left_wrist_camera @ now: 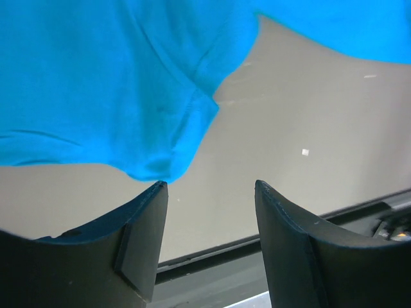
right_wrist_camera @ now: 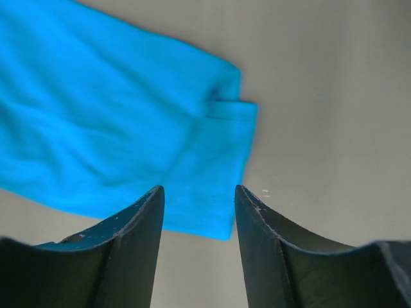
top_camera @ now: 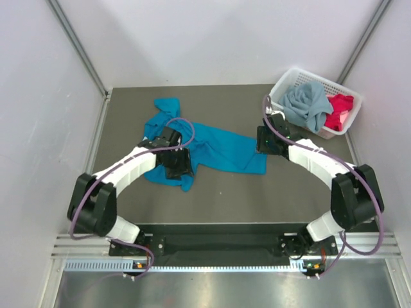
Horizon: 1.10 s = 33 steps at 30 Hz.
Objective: Fold and stack the t-shirts
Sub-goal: Flatten the tshirt out
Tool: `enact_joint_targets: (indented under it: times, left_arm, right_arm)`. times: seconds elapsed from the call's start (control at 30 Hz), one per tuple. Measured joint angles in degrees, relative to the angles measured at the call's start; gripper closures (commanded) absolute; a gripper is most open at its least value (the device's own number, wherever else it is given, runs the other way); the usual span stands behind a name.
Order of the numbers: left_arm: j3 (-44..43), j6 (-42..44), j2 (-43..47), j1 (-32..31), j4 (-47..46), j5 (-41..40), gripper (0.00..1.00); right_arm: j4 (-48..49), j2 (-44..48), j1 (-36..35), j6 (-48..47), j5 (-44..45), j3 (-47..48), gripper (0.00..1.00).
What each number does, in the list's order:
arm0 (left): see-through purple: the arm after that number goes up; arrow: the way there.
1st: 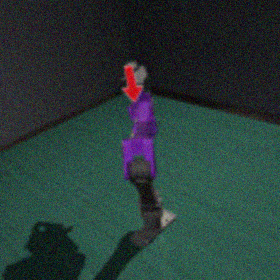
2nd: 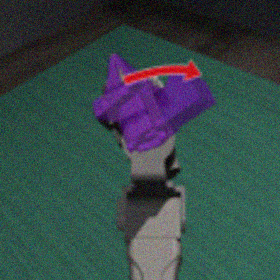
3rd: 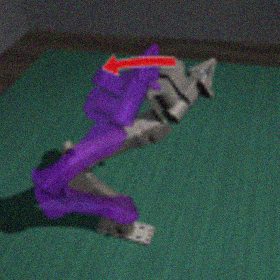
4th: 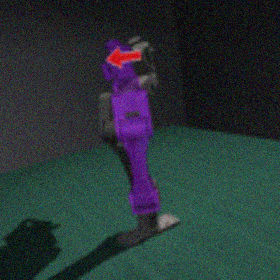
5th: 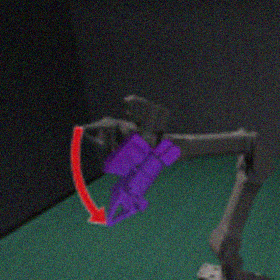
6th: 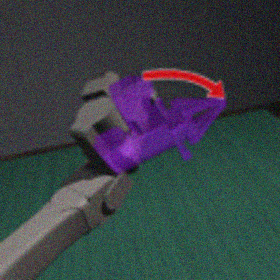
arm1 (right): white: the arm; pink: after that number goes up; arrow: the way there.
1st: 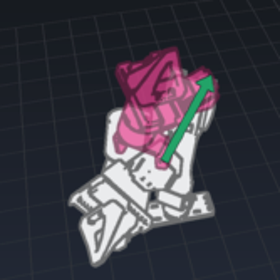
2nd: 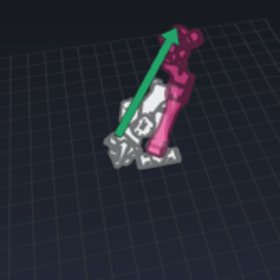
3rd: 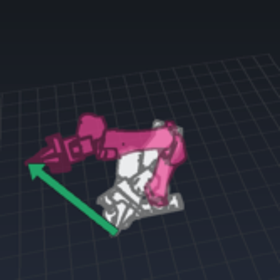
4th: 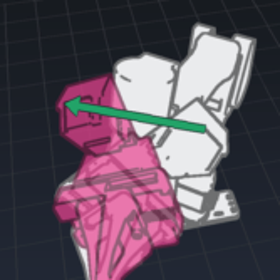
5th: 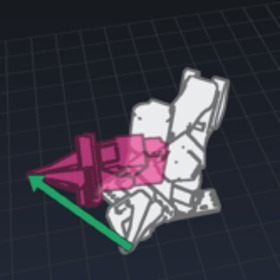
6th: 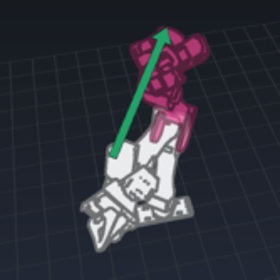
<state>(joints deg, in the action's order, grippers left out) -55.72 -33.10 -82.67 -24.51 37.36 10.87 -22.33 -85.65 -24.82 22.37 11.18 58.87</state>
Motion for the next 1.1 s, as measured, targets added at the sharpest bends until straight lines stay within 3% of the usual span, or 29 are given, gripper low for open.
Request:
enact_joint_targets:
  times: [0.17, 0.27, 0.33, 0.5, 1.1]
  left_arm:
    - [0.0, -2.4, -5.9, -1.1, 0.0, -1.7, 0.37]
    - [0.0, -4.0, -6.2, -1.1, 0.2, -2.7, 0.40]
    - [0.2, -5.1, -6.2, -1.1, 0.1, -3.1, 0.41]
    - [1.9, -6.5, -2.7, -1.1, 1.8, -4.1, 0.42]
    - [6.1, -11.6, 7.7, -1.1, 7.5, -2.3, 0.43]
  right_arm:
    - [1.7, -4.2, 5.2, 0.3, -2.2, -0.3, 0.44]
    - [2.4, -8.6, 7.8, -0.1, -3.1, 1.2, 0.50]
    - [2.8, -12.0, 8.8, -0.8, -3.8, 3.1, 0.63]
    - [3.6, -17.3, 9.2, -1.9, -5.4, 7.0, 0.65]
    - [6.8, -20.8, 10.9, -4.9, -8.5, 7.6, 0.75]
